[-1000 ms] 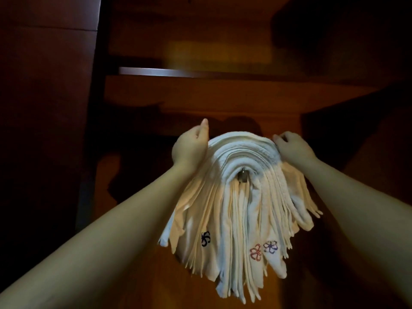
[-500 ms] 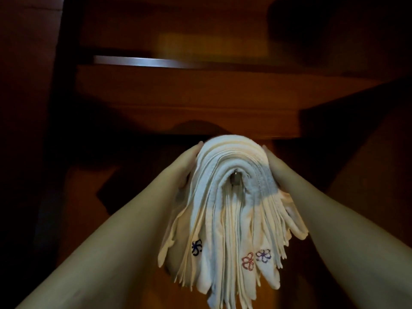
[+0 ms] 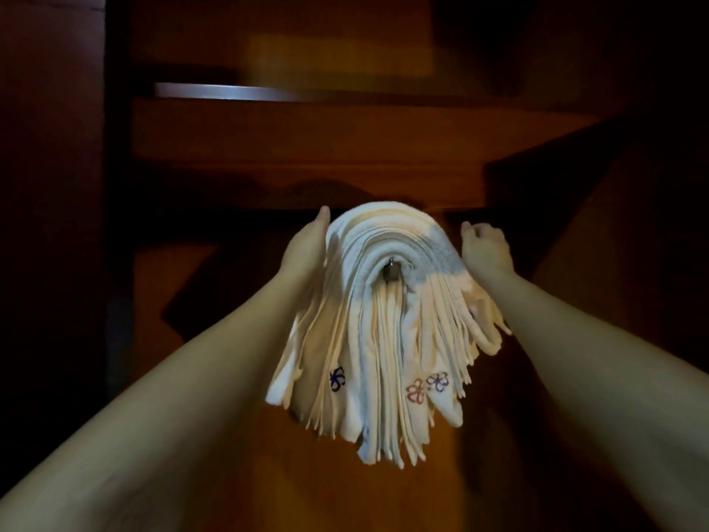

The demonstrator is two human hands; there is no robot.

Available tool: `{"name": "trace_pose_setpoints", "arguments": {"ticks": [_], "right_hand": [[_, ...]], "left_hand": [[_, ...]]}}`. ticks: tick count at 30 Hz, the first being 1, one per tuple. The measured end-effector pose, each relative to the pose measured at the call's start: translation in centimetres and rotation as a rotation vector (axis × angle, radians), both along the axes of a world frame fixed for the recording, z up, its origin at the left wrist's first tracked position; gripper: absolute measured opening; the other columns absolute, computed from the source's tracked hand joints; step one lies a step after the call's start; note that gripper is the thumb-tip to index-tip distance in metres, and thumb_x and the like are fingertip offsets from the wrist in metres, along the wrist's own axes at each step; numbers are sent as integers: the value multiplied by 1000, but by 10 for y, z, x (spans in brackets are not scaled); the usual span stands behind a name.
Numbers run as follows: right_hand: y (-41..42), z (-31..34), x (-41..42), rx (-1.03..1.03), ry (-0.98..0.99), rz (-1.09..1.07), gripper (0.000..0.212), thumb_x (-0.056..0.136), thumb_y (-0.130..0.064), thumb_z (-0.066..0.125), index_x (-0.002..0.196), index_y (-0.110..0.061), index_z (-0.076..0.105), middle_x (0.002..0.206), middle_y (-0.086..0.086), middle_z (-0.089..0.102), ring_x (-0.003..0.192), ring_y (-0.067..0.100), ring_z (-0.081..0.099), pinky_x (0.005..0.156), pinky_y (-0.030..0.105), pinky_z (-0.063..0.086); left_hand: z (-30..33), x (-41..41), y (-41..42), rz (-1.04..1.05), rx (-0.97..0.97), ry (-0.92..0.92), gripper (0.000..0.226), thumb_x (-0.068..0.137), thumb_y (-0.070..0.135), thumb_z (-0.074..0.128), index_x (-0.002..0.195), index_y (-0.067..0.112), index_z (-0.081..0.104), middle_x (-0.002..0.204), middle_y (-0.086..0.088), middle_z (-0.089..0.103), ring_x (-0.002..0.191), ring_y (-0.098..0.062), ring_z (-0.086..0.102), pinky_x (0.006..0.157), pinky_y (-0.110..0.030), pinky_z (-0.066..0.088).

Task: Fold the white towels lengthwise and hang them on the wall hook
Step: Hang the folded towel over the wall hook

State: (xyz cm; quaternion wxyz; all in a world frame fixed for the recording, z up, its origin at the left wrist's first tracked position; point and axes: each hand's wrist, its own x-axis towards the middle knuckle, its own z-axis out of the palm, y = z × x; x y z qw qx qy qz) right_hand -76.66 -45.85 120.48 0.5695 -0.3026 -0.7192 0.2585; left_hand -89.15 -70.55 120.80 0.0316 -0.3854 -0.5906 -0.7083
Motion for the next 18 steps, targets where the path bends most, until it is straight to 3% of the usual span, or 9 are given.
{"name": "trace_pose_setpoints", "arguments": {"ticks": [2,4,6,8,10,12,14,18], "right_hand": [[-19,-13,18,7,2,-43,52,104,-47,38,139,-13,54,141,14,49,128,35,49,105,46,40],[-40,-29,40,23,-36,-36,47,102,-43,42,134,-13,58,135,11,56,120,30,55,91,38,42],[-64,-50,62,43,-146,-39,41,100,-40,46,128,-13,61,125,8,62,107,25,59,81,31,39],[-90,-79,86,54,-291,-60,32,98,-37,48,116,-16,64,113,5,65,87,16,60,68,27,40],[-113,-112,105,40,-421,-66,22,97,-35,51,105,-21,64,103,2,67,74,9,56,56,24,37],[-131,-156,127,-3,-535,-61,26,97,-37,52,111,-20,67,107,0,67,82,12,59,61,25,41],[-146,-214,160,-67,-650,-58,37,98,-39,52,127,-19,65,124,2,66,103,18,62,79,29,47],[-168,-328,242,-199,-873,-100,59,97,-48,52,148,-18,48,153,6,45,134,23,49,106,35,41]], "left_hand": [[-10,8,-6,156,70,240,40,102,46,46,124,20,66,115,0,68,106,-17,63,94,-40,50],[-25,26,-13,292,92,459,32,97,33,53,115,10,67,111,-3,64,109,-21,59,96,-42,47],[-46,49,-18,252,69,503,24,93,28,57,106,11,67,103,2,63,102,-16,59,90,-37,47],[-73,71,-22,106,-23,462,15,92,29,58,99,19,66,92,12,63,87,-1,58,75,-22,45],[-104,88,-21,-4,-150,444,12,92,32,56,96,25,65,90,15,62,76,6,57,66,-21,42],[-142,106,-19,-89,-250,407,9,92,31,55,93,27,64,89,15,62,69,5,57,62,-27,41],[-193,129,-11,-170,-385,369,7,92,31,57,93,29,64,89,14,63,70,-2,59,62,-28,43],[-309,183,4,-360,-790,409,31,94,41,57,121,28,62,118,4,65,91,-13,65,72,-29,52]]}}
